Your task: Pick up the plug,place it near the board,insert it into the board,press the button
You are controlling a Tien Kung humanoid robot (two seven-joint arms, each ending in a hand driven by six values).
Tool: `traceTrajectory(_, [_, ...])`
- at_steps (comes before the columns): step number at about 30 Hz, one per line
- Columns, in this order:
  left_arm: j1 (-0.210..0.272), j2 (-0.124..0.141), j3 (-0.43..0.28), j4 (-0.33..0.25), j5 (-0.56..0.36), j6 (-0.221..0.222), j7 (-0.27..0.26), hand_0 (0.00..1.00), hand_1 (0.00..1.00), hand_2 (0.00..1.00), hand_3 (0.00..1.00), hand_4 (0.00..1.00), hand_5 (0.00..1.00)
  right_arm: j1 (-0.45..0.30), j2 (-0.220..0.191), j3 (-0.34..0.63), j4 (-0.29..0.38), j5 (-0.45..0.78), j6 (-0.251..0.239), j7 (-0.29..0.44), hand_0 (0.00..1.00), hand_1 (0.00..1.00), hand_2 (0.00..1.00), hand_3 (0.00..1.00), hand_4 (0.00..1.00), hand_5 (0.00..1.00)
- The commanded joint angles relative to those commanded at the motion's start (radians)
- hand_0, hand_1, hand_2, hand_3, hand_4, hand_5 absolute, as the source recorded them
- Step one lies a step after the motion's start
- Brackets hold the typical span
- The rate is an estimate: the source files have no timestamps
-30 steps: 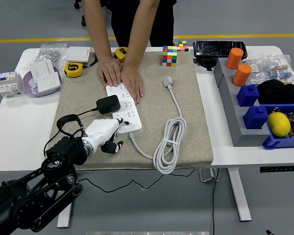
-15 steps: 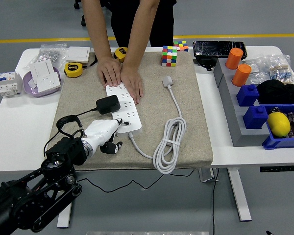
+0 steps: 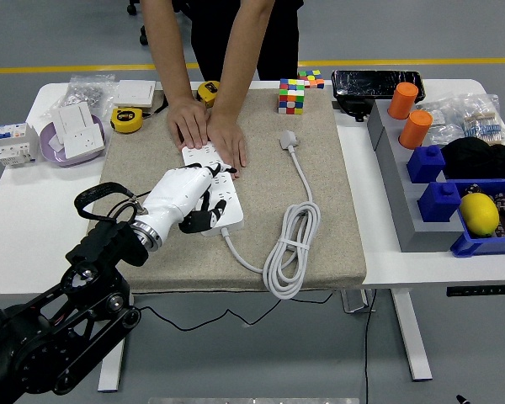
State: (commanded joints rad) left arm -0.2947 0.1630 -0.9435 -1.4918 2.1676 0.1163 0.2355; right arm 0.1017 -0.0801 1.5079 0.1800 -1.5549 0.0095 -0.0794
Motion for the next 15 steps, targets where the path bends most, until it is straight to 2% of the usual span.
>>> traceTrajectory(2, [0.012, -0.011, -0.037, 0.009, -0.019, 0.028, -0.044, 0.454, 0.33, 0.398, 0.84, 0.859, 0.212, -0.001, 0.0, 0.002, 0.0, -0.002, 0.0, -0.001, 0.835, 0.751, 0.758, 0.79, 0.998, 0.951])
traceTrajectory(3, [0.018, -0.018, -0.057, 0.014, -0.024, 0.027, -0.051, 0.963, 0.998, 0.998, 0.998, 0.998, 0.461, -0.001, 0.0, 0.003, 0.0, -0.003, 0.0, -0.002, 0.833, 0.751, 0.759, 0.79, 0.998, 0.951])
traceTrajectory(5, [0.035, -0.032, -0.099, 0.025, -0.03, 0.034, -0.065, 0.963, 0.998, 0.998, 0.998, 0.998, 0.461, -0.002, 0.0, 0.003, 0.0, -0.003, 0.0, -0.002, 0.833, 0.751, 0.759, 0.79, 0.998, 0.951])
traceTrajectory(7, [0.056, -0.044, -0.144, 0.041, -0.066, 0.06, -0.093, 0.963, 0.998, 0.998, 0.998, 0.998, 0.461, -0.002, 0.001, 0.002, 0.0, -0.001, 0.0, -0.001, 0.833, 0.751, 0.759, 0.79, 0.998, 0.951])
traceTrajectory(8, [0.065, -0.049, -0.161, 0.05, -0.096, 0.077, -0.109, 0.963, 0.998, 0.998, 0.998, 0.998, 0.461, -0.002, 0.001, 0.002, 0.0, -0.001, 0.0, -0.001, 0.833, 0.751, 0.759, 0.79, 0.998, 0.951])
traceTrajectory(9, [0.077, -0.054, -0.178, 0.06, -0.135, 0.096, -0.129, 0.998, 0.998, 0.998, 0.998, 0.998, 0.509, -0.002, 0.001, 0.002, 0.0, 0.0, 0.0, -0.001, 0.835, 0.751, 0.759, 0.79, 0.998, 0.949])
traceTrajectory(11, [0.095, -0.06, -0.202, 0.075, -0.217, 0.13, -0.168, 0.998, 0.998, 0.998, 0.998, 0.998, 0.509, -0.002, 0.001, 0.001, 0.0, 0.001, 0.0, 0.0, 0.835, 0.751, 0.759, 0.79, 0.998, 0.949])
traceTrajectory(13, [0.108, -0.063, -0.221, 0.083, -0.301, 0.138, -0.179, 0.998, 0.998, 0.998, 0.998, 0.998, 0.509, -0.002, 0.002, 0.003, 0.0, -0.002, 0.0, -0.001, 0.835, 0.751, 0.759, 0.79, 0.998, 0.949])
traceTrajectory(15, [0.116, -0.063, -0.239, 0.087, -0.359, 0.131, -0.17, 0.986, 0.998, 0.998, 0.998, 0.998, 0.505, -0.001, 0.002, 0.003, 0.0, -0.001, 0.0, -0.001, 0.835, 0.75, 0.759, 0.79, 0.998, 0.949])
